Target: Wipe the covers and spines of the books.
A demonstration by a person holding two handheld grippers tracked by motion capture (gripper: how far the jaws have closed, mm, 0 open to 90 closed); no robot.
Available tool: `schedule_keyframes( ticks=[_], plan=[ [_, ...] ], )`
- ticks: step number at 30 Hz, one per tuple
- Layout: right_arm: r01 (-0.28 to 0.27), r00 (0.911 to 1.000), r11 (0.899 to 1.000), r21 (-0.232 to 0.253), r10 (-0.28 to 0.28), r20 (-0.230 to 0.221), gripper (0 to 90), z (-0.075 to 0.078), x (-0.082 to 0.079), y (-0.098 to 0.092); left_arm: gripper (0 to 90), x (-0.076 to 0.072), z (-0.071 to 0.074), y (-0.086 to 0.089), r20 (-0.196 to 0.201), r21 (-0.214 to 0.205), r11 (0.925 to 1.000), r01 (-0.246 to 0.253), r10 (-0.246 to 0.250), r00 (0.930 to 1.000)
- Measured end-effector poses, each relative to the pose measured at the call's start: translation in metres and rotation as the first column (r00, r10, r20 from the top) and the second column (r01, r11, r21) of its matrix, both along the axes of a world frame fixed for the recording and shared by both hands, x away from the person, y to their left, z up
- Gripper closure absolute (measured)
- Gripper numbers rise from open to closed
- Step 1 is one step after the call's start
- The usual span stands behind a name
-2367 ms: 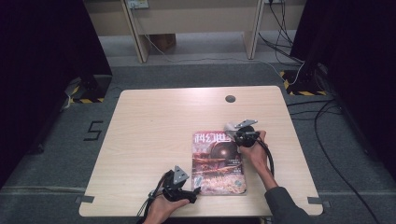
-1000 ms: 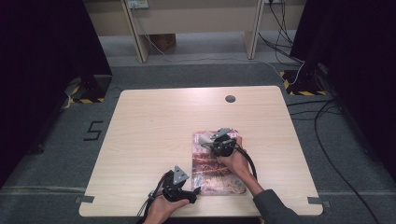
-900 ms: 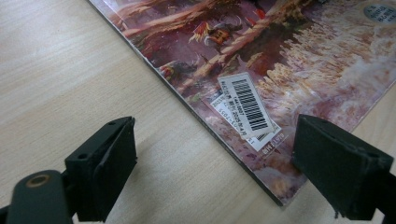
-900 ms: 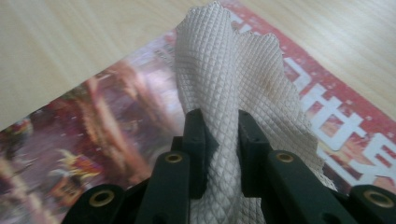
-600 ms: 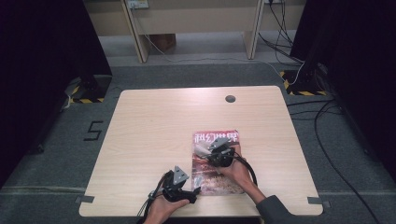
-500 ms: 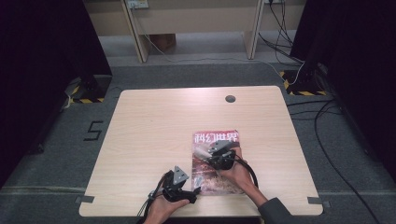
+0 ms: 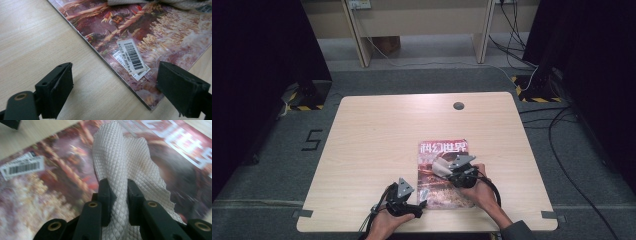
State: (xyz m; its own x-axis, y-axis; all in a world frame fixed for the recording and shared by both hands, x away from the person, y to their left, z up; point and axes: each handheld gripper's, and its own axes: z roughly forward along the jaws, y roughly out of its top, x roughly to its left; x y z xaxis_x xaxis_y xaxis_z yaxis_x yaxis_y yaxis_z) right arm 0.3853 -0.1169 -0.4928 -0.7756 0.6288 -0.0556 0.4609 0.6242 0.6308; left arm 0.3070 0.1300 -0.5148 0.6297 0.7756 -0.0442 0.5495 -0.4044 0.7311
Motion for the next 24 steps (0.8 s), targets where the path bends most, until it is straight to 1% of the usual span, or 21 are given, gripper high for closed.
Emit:
schedule_keyframes(
  ticks=[5, 9, 11, 16, 17, 20, 23, 24],
  plan=[
    [0.049, 0.9987, 0.999, -0.007, -0.049, 0.010, 78.1, 0.001, -0.002, -0.025, 12.9, 0.000, 0.000, 0.000, 0.001, 0.000, 1.0000, 0.001, -0.001, 1.0000],
    [0.109, 0.9940, 0.994, -0.003, -0.109, 0.007, 78.2, 0.002, 0.000, -0.045, 12.9, 0.000, 0.000, 0.000, 0.000, 0.001, 1.0000, 0.001, -0.001, 1.0000],
    [0.131, 0.9912, 0.991, 0.011, -0.131, 0.016, 78.3, 0.004, 0.001, -0.052, 12.9, 0.000, 0.000, 0.000, 0.000, 0.001, 1.0000, 0.001, -0.001, 1.0000],
    [0.184, 0.9801, 0.983, 0.023, -0.185, 0.073, 78.4, 0.018, 0.004, -0.071, 12.9, 0.000, 0.000, 0.000, -0.001, 0.000, 1.0000, 0.000, 0.000, 1.0000],
    [0.204, 0.9761, 0.979, 0.028, -0.205, 0.072, 78.4, 0.020, 0.005, -0.076, 12.9, 0.000, 0.000, 0.000, 0.000, -0.001, 1.0000, 0.001, -0.001, 1.0000],
    [0.240, 0.9674, 0.970, 0.028, -0.241, 0.078, 78.4, 0.020, 0.008, -0.089, 12.9, 0.000, 0.000, 0.000, -0.002, 0.001, 1.0000, 0.001, -0.001, 1.0000],
    [0.276, 0.9577, 0.961, 0.012, -0.276, 0.081, 78.4, 0.019, 0.009, -0.100, 12.9, 0.000, 0.000, 0.000, -0.003, -0.003, 1.0000, 0.003, -0.003, 1.0000],
    [0.293, 0.9527, 0.956, 0.004, -0.292, 0.083, 78.3, 0.019, 0.010, -0.104, 12.9, 0.000, 0.000, 0.000, -0.003, -0.002, 1.0000, 0.002, -0.002, 1.0000]
  ],
)
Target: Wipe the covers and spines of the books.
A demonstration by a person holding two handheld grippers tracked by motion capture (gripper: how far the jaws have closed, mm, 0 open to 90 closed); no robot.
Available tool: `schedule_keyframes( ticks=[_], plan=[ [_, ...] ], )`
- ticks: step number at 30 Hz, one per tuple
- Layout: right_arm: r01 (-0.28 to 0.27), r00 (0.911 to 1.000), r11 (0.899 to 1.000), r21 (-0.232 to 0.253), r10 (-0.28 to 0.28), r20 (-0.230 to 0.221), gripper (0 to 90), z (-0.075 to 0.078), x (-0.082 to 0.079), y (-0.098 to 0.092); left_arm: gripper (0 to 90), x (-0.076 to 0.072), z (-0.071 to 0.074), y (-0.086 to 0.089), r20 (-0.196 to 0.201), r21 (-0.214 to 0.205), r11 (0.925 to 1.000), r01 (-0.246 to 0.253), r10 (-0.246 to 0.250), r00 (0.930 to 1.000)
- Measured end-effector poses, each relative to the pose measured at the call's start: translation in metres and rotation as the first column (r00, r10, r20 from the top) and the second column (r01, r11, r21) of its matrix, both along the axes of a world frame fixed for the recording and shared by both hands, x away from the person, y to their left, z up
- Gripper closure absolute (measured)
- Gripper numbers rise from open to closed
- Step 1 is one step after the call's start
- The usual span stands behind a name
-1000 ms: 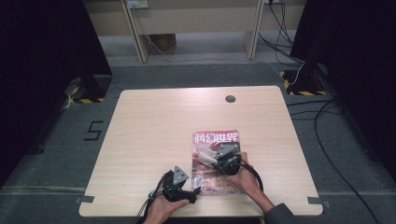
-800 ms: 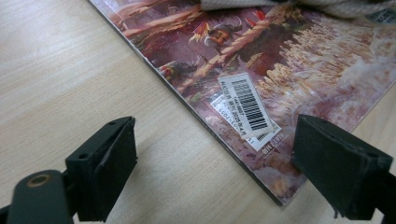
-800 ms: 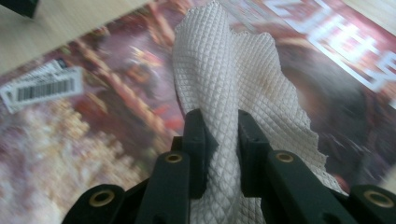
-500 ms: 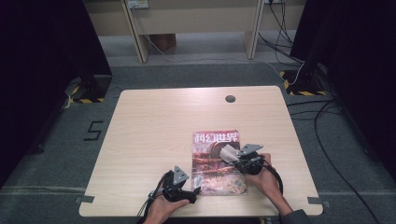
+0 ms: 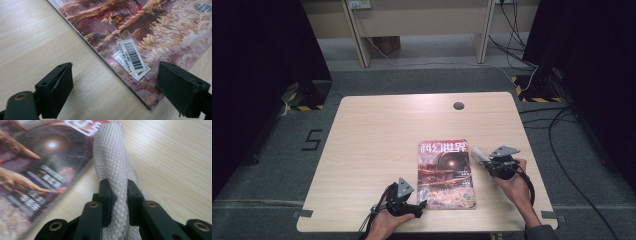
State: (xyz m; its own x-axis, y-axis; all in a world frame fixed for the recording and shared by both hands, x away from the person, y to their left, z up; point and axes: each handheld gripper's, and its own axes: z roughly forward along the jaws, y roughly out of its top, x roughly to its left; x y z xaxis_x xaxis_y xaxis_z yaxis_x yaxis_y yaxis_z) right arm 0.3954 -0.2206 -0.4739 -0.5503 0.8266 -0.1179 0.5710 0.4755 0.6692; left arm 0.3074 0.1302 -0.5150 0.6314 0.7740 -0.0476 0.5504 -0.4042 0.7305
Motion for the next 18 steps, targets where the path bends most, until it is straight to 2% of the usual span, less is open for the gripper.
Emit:
schedule_keyframes(
  ticks=[5, 10, 14, 16, 18],
  plan=[
    [0.055, 0.9984, 0.998, -0.035, -0.056, -0.008, 78.0, -0.004, 0.003, -0.014, 12.9, 0.000, 0.000, 0.000, -0.002, -0.005, 1.0000, 0.003, -0.003, 1.0000],
    [0.078, 0.9961, 0.995, -0.059, -0.080, -0.036, 75.8, -0.011, 0.006, -0.024, 12.8, 0.001, 0.000, 0.000, 0.000, -0.003, 1.0000, 0.008, -0.008, 1.0000],
    [0.097, 0.9935, 0.993, -0.073, -0.101, -0.051, 66.6, -0.015, 0.008, -0.026, 12.9, 0.001, 0.000, 0.001, 0.000, -0.003, 1.0000, 0.008, -0.008, 1.0000],
    [0.123, 0.9910, 0.990, -0.072, -0.126, -0.044, 58.1, -0.015, 0.007, -0.027, 13.0, 0.001, 0.000, 0.000, 0.002, 0.002, 0.9999, 0.011, -0.011, 0.9999],
    [0.131, 0.9909, 0.990, -0.056, -0.133, -0.024, 54.2, -0.011, 0.007, -0.027, 12.9, 0.002, 0.000, 0.001, 0.000, 0.000, 0.9999, 0.016, -0.016, 0.9999]
  ],
)
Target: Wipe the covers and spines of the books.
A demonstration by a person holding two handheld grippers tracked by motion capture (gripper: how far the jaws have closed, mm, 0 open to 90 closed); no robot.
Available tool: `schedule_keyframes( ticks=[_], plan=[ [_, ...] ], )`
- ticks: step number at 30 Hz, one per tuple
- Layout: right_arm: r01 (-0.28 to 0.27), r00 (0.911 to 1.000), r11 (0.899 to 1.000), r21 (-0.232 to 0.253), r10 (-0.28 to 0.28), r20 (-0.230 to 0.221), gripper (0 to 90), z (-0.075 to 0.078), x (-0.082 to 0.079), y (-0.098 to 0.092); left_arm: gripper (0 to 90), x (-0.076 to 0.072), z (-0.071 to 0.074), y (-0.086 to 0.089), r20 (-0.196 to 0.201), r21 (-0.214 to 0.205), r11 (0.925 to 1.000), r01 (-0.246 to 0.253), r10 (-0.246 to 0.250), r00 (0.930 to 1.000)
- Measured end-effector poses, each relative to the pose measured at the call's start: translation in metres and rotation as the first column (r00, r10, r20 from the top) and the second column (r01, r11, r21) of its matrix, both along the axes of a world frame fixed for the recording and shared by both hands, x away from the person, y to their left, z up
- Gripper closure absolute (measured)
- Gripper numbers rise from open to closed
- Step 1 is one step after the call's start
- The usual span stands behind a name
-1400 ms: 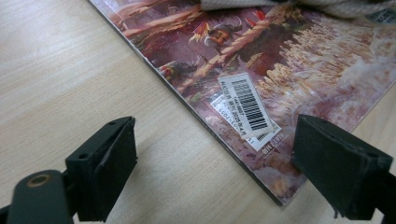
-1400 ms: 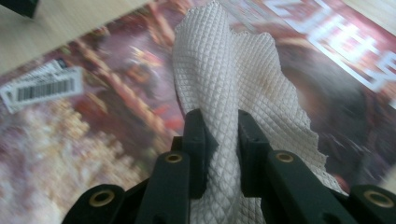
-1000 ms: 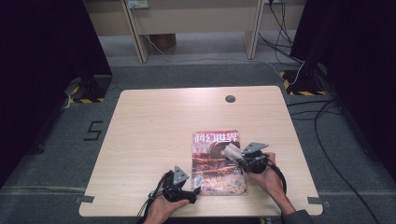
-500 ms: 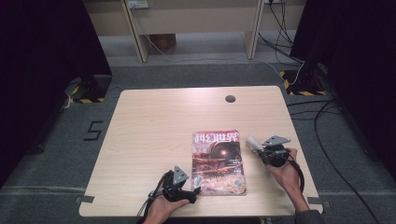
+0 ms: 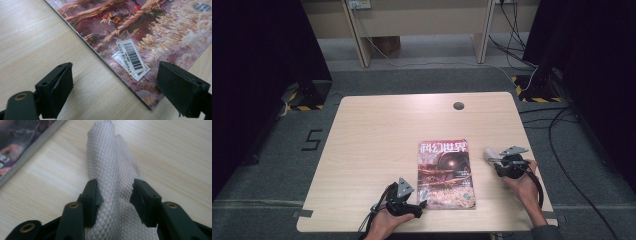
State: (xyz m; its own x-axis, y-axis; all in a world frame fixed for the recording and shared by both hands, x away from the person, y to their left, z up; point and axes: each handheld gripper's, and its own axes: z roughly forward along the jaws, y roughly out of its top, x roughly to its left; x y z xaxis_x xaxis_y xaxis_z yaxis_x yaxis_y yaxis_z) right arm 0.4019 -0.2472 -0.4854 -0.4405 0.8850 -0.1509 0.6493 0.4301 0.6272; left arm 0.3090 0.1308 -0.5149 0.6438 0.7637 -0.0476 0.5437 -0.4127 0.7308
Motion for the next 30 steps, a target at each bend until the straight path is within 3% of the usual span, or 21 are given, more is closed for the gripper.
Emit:
schedule_keyframes(
  ticks=[6, 10, 13, 19, 27, 30],
  plan=[
    [-0.022, 0.9960, 0.999, 0.038, 0.018, 0.087, 46.6, 0.013, -0.007, 0.014, 12.9, 0.001, 0.000, 0.000, -0.001, 0.000, 1.0000, 0.005, -0.005, 1.0000],
    [-0.091, 0.9911, 0.991, 0.100, 0.080, 0.107, 45.5, 0.019, -0.012, 0.030, 12.9, 0.000, 0.000, 0.000, 0.004, 0.004, 1.0000, 0.008, -0.008, 1.0000],
    [-0.157, 0.9866, 0.977, 0.145, 0.148, 0.068, 44.4, 0.014, -0.015, 0.046, 13.0, 0.000, 0.000, 0.000, 0.003, 0.004, 1.0000, 0.007, -0.007, 1.0000],
    [-0.209, 0.9776, 0.965, 0.160, 0.210, 0.013, 43.2, 0.004, -0.013, 0.066, 13.0, -0.001, 0.001, 0.001, 0.009, 0.016, 0.9998, 0.007, -0.007, 0.9999],
    [-0.228, 0.9692, 0.961, 0.156, 0.239, -0.058, 42.4, -0.009, -0.009, 0.080, 12.9, -0.001, 0.002, 0.003, 0.007, 0.024, 0.9997, 0.006, -0.006, 1.0000],
    [-0.228, 0.9670, 0.957, 0.180, 0.244, -0.073, 42.6, -0.012, -0.008, 0.082, 12.7, -0.002, 0.002, 0.003, 0.014, 0.030, 0.9996, -0.001, 0.000, 0.9999]
  ],
)
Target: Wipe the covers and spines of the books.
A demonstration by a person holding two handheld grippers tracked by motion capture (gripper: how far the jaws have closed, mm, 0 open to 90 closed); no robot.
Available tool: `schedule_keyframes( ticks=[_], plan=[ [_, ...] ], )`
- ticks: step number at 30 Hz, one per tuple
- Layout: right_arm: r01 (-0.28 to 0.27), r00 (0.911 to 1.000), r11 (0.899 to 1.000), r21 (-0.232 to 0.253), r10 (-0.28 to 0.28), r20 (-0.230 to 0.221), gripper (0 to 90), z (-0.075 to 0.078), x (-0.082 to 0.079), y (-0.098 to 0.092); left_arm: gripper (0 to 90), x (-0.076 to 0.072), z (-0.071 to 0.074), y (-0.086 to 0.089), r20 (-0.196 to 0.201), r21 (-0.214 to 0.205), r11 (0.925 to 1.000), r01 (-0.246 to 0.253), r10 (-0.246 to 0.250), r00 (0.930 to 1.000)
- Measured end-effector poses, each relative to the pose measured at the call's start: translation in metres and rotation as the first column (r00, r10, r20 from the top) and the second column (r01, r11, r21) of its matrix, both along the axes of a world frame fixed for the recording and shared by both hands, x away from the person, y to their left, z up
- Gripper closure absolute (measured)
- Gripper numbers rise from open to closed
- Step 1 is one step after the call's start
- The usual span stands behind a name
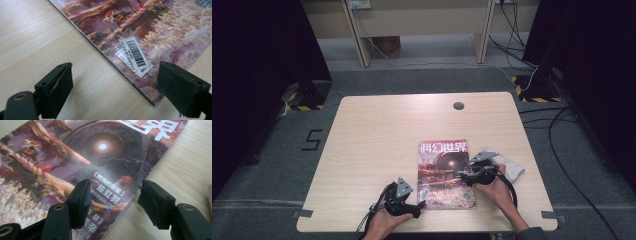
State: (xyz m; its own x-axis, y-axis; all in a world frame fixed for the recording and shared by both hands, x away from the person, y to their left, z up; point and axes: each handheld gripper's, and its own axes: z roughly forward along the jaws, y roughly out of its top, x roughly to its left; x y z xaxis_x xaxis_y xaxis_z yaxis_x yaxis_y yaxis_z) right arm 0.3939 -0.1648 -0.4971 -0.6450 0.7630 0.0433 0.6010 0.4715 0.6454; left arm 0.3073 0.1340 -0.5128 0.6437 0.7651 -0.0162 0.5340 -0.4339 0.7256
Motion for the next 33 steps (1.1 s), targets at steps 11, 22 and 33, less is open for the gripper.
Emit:
schedule_keyframes(
  ticks=[11, 22, 33],
  plan=[
    [0.028, 0.9993, 0.999, 0.020, -0.028, -0.026, 39.7, -0.002, -0.004, 0.004, 13.8, 0.000, 0.001, 0.003, -0.022, 0.000, 1.0000, -0.009, 0.009, 0.9997],
    [0.011, 0.9993, 1.000, 0.002, -0.011, -0.034, 34.1, -0.002, -0.024, 0.021, 13.8, 0.006, 0.005, 0.031, -0.024, 0.044, 0.9978, -0.048, 0.050, 0.9985],
    [-0.025, 0.9988, 1.000, -0.016, 0.025, -0.042, 40.9, 0.002, -0.041, 0.031, 19.8, 0.018, 0.012, 0.058, -0.049, -0.002, 0.9918, -0.128, 0.127, 0.9907]
  ],
)
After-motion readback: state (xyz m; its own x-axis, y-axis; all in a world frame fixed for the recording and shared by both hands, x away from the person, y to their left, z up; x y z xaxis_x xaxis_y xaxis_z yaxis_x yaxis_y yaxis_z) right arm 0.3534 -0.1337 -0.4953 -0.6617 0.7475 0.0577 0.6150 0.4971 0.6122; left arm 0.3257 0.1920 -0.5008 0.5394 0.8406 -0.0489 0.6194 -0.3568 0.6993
